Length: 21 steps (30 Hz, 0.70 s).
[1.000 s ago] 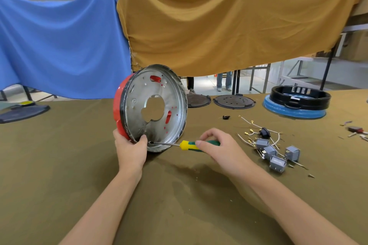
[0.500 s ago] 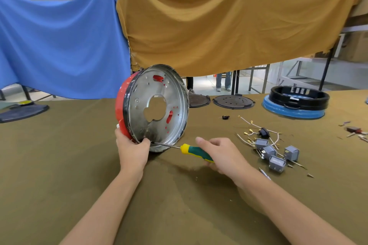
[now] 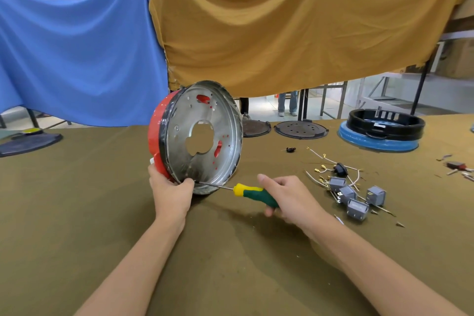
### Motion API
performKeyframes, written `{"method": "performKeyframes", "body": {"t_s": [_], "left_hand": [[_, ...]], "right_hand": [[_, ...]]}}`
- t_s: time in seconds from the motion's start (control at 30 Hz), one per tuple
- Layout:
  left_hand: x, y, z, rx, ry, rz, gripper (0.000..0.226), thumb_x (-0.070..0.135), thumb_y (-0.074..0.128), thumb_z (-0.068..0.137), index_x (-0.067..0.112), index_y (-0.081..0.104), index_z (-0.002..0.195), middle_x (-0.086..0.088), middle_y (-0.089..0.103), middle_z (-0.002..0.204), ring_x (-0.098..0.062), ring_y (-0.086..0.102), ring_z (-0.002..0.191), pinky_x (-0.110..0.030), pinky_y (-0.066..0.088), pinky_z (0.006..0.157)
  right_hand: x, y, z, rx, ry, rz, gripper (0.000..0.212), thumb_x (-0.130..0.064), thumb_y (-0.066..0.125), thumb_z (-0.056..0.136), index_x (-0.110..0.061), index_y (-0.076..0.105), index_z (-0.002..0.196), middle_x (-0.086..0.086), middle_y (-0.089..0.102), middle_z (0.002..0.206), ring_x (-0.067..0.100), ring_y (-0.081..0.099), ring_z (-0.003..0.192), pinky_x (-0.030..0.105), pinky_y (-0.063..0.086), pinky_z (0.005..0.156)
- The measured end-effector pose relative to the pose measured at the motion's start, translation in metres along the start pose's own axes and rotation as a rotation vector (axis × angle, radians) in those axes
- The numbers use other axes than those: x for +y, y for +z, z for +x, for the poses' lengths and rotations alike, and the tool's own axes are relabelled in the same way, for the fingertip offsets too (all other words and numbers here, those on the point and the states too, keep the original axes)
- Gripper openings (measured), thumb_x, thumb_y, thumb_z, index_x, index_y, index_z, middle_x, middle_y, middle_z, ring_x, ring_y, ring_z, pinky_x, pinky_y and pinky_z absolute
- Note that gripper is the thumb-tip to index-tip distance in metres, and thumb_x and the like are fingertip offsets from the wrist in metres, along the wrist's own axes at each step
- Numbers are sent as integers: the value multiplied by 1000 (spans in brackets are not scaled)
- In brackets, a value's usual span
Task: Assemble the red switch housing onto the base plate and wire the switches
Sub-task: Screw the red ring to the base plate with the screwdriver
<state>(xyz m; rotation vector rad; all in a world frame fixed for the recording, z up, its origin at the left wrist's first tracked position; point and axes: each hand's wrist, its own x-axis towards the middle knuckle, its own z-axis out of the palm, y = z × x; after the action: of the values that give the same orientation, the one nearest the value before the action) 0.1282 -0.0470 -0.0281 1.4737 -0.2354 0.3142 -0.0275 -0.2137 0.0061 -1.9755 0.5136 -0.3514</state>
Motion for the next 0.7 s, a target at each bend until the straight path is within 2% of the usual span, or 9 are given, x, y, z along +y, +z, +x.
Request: {"method": "performKeyframes", "body": {"t_s": [0.07, 0.13, 0.23, 0.33, 0.4, 0.5, 0.57, 0.63, 0.7], "left_hand": [[-1, -1, 1, 5, -12, -9, 54, -10, 60, 75, 25, 42, 113, -14, 53, 121, -15, 58, 91, -29, 47, 80], [-1, 0, 2, 15, -18, -34, 56, -12, 60, 75, 24, 42, 114, -11, 57, 118, -12, 59, 90, -28, 47, 80], [0, 0, 2, 31, -44, -82, 59, -15, 58, 74, 22, 42, 117, 2, 60, 105, -5, 60, 88, -30, 51, 85], [-1, 0, 3, 58, -65, -102, 59, -17, 57, 74, 21, 42, 117, 7, 59, 99, -6, 60, 87, -34, 51, 90], [0, 0, 3, 65, -45, -77, 58, -16, 58, 74, 21, 42, 116, 7, 59, 100, -4, 60, 86, -31, 51, 89], [0, 2, 1, 60, -21, -61, 58, -16, 59, 74, 22, 43, 116, 8, 59, 99, 1, 59, 84, -27, 50, 87], [0, 2, 1, 66, -27, -64, 57, -15, 59, 75, 22, 43, 115, 10, 59, 98, 1, 59, 84, -27, 49, 87], [0, 2, 1, 68, -32, -72, 59, -15, 59, 75, 24, 43, 115, 11, 59, 99, 2, 59, 86, -27, 49, 87], [0, 1, 1, 71, -41, -97, 60, -16, 59, 75, 25, 42, 115, 11, 59, 99, 1, 59, 86, -27, 50, 87]], "right_hand": [[-1, -1, 0, -39, 8, 81, 39, -47, 61, 92, -9, 65, 98, 2, 61, 64, 9, 38, 43, 21, 29, 46], [-3, -5, 1, -77, 6, 207, 26, -26, 72, 85, -12, 59, 104, 2, 52, 72, 13, 37, 48, 23, 29, 44], [-5, -9, 1, -71, -87, 204, 27, -6, 71, 81, -13, 58, 103, 5, 58, 83, 15, 45, 52, 26, 36, 48], [-3, -6, 1, 27, -175, 112, 17, -14, 75, 81, -15, 64, 95, 5, 66, 78, 11, 55, 50, 23, 44, 50], [-2, -3, 0, 63, -158, 84, 15, -26, 73, 83, -15, 67, 90, 6, 68, 67, 10, 53, 44, 21, 42, 46], [0, 3, -1, 33, -49, 4, 39, -45, 57, 92, -8, 67, 84, 6, 68, 58, 8, 43, 39, 23, 38, 48], [1, 6, -1, -21, 11, 21, 46, -50, 53, 94, -7, 68, 91, 3, 66, 56, 6, 39, 38, 23, 33, 49], [0, 4, -1, -71, 25, 103, 37, -49, 64, 88, -12, 66, 97, -1, 60, 60, 8, 39, 43, 23, 30, 48], [-1, -2, 0, -121, 10, 159, 31, -34, 77, 80, -18, 60, 101, 2, 55, 72, 16, 40, 54, 27, 31, 50]]}}
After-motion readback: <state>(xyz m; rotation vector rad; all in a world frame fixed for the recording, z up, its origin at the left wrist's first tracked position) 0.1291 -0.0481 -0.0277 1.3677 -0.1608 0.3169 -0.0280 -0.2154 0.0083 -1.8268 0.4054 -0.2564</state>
